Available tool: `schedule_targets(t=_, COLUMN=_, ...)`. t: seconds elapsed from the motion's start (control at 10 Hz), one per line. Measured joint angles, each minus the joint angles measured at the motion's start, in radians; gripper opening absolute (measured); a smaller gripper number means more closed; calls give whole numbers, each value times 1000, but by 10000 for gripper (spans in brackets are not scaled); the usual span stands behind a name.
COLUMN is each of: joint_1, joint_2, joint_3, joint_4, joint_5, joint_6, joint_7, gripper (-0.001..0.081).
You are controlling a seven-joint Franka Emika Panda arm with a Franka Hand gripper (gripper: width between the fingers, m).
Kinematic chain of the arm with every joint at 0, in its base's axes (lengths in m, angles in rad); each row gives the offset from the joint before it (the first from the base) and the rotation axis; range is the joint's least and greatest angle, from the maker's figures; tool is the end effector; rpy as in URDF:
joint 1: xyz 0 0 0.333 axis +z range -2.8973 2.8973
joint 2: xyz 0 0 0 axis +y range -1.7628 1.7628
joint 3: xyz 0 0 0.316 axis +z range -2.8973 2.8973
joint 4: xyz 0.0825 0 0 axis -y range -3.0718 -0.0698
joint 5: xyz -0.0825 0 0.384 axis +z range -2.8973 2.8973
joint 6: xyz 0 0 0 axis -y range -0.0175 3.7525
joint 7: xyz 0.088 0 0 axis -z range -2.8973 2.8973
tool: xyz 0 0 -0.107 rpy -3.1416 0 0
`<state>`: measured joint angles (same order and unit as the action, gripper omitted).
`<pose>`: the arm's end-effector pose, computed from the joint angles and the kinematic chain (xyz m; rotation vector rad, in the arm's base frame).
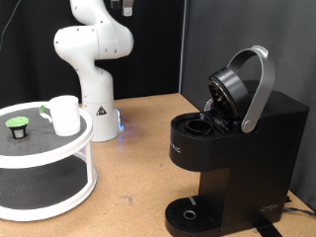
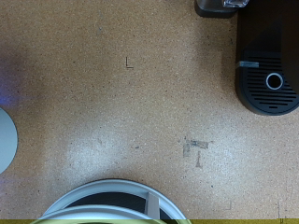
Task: Make a cup of coffee with the keurig machine
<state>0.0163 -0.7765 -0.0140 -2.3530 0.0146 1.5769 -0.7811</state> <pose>0.3099 0.0010 0.5896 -2.8805 -1.1964 -0.0149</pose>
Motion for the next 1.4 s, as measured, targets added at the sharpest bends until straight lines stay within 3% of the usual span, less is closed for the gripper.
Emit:
schedule_targets(t=0.4, joint_1=-5, joint_2=-8, joint_3=-34, joint_4=0, joint_5=-8, joint_6=4, joint_7=-7, gripper=805)
schedule_targets(t=1.0, joint_1=-33, joint_2=-73, joint_3=-181, joint_4=2, joint_5=-106, joint_6=-57, joint_7=-177, gripper=805)
schedule_targets(t=1.4, joint_1=-37, joint_2=-69, joint_3=-206, joint_4=2, joint_5=-112, joint_6=-57, joint_7=-181, gripper=805)
